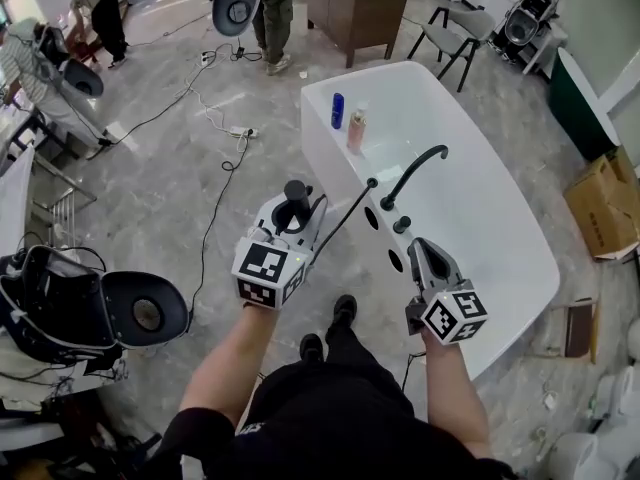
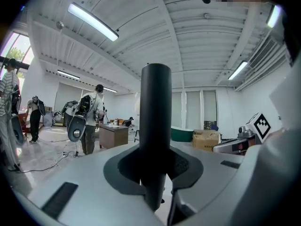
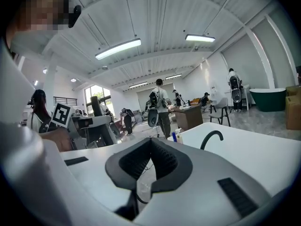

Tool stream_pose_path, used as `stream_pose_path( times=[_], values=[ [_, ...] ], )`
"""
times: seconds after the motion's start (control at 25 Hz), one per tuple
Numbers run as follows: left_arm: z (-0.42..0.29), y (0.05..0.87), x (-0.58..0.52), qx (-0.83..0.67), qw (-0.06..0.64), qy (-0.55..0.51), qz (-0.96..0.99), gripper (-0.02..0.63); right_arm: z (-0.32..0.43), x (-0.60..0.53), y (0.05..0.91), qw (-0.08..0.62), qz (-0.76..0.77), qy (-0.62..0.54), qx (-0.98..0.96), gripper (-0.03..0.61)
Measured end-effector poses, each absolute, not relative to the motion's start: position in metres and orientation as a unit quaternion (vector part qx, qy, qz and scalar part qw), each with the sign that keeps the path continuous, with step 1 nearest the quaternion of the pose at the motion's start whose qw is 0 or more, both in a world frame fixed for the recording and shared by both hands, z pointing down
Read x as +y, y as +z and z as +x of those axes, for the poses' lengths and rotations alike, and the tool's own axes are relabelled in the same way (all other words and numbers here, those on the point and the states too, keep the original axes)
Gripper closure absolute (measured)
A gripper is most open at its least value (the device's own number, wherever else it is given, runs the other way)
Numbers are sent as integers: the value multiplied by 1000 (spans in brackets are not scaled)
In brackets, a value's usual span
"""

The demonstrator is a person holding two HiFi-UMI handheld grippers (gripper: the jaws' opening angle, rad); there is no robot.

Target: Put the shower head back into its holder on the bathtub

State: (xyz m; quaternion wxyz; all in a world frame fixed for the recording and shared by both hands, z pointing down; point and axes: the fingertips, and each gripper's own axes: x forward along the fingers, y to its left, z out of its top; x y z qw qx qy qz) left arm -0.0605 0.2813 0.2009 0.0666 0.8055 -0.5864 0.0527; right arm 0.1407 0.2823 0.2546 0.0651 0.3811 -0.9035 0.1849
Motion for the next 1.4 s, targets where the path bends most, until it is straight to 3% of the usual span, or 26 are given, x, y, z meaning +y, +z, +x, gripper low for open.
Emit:
stream_pose_path(
  times=[0.76, 1.4],
  values=[
    [-44, 254, 13, -556, 104, 95, 819, 505, 127, 30, 325, 82, 364, 230, -899, 565],
    [-66, 318, -71, -485, 117, 108, 860, 505, 67, -25, 369, 144, 401, 243, -871, 563]
  ],
)
